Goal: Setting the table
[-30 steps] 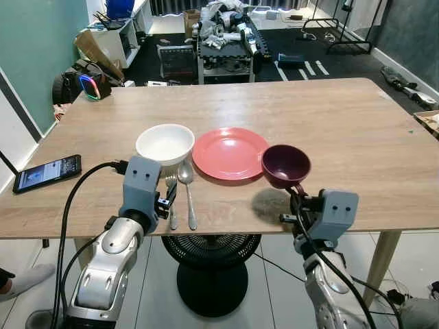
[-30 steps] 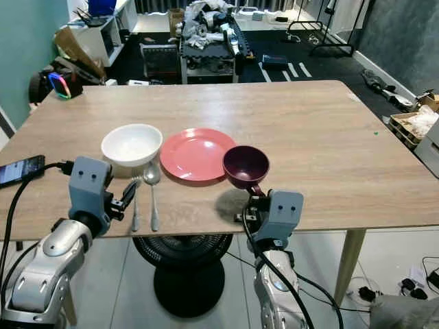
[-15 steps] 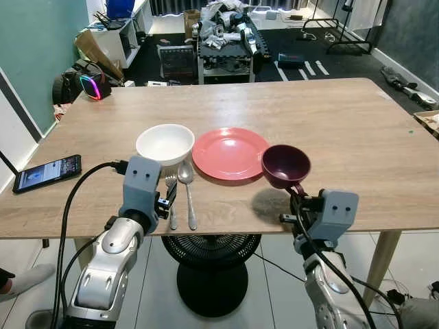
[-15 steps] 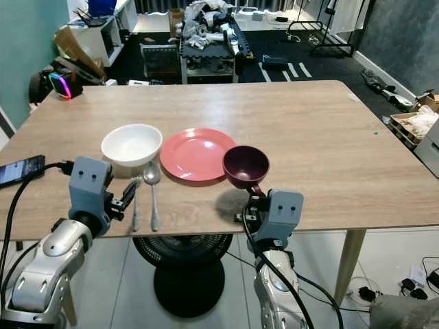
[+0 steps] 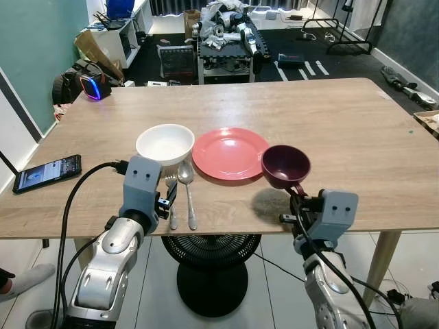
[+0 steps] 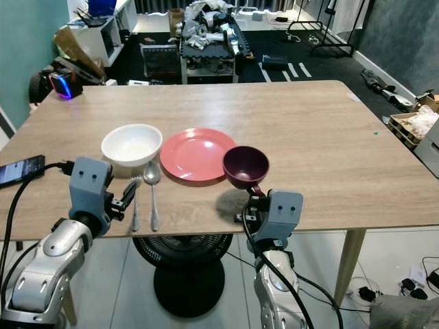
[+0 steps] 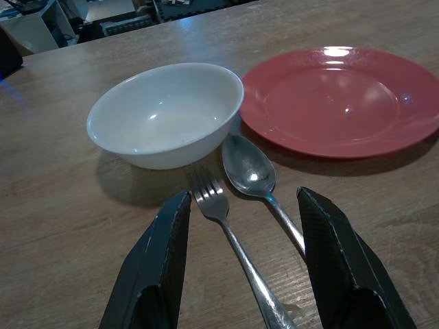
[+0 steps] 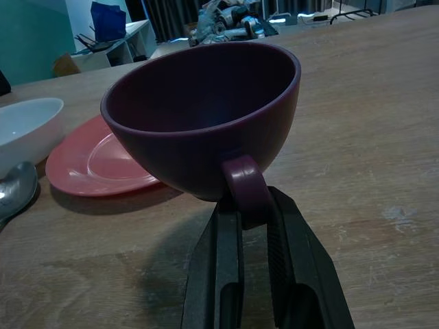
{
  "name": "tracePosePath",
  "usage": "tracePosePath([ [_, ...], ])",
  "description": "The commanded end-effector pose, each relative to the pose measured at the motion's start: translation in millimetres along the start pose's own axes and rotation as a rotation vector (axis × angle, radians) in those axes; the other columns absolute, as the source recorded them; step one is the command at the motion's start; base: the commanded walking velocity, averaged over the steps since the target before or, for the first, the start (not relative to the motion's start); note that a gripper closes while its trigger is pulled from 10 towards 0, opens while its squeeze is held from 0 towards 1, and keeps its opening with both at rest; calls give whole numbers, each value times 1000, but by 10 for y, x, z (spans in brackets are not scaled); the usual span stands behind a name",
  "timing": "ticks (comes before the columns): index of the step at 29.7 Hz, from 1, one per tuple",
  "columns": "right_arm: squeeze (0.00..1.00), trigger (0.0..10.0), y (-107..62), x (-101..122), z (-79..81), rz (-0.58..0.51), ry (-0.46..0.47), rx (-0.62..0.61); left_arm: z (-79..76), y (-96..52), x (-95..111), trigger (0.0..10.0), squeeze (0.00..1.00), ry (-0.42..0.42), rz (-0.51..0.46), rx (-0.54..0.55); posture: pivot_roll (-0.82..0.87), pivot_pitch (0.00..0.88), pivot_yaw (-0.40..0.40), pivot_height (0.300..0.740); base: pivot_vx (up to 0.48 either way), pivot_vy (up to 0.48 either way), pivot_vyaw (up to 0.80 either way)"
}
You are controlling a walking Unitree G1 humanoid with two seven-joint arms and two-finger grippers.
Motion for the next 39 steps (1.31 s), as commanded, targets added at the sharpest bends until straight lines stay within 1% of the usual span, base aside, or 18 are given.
tracePosePath([
  [1, 0, 10000, 1, -7, 11, -5, 0, 4, 17, -3, -33, 10000, 0, 16, 7, 4, -32, 0, 117, 740, 0, 0, 0],
  [19, 0, 10000, 4, -5, 12, -7, 0, 3, 17, 0, -28, 10000, 0, 18, 6, 2, -32, 0, 120, 740, 0, 0, 0],
  [22, 0, 10000, 0, -40, 14, 12, 25, -1, 18, -1, -27, 10000, 0, 18, 6, 3, -31, 0, 121, 740, 0, 0, -800],
  [26, 0, 10000, 1, -32, 6, 9, 13, -3, 19, -1, -27, 10000, 0, 18, 7, 3, -31, 0, 121, 740, 0, 0, -800],
  [39, 0, 10000, -2, -37, 9, 10, 16, -2, 18, -3, -30, 10000, 0, 18, 8, 2, -32, 0, 122, 740, 0, 0, -800],
])
Point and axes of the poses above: a point about 5 cm out from each wrist's last joint towards the gripper, its own y axis pointing out of the wrist towards the gripper, its own x axis along the axis of the wrist's last joint, z = x × y, the point moved 4 cm from there along y, pointing out of the wrist towards the gripper, and after that the axes turned 1 degree about -y, right-handed, at the moved point
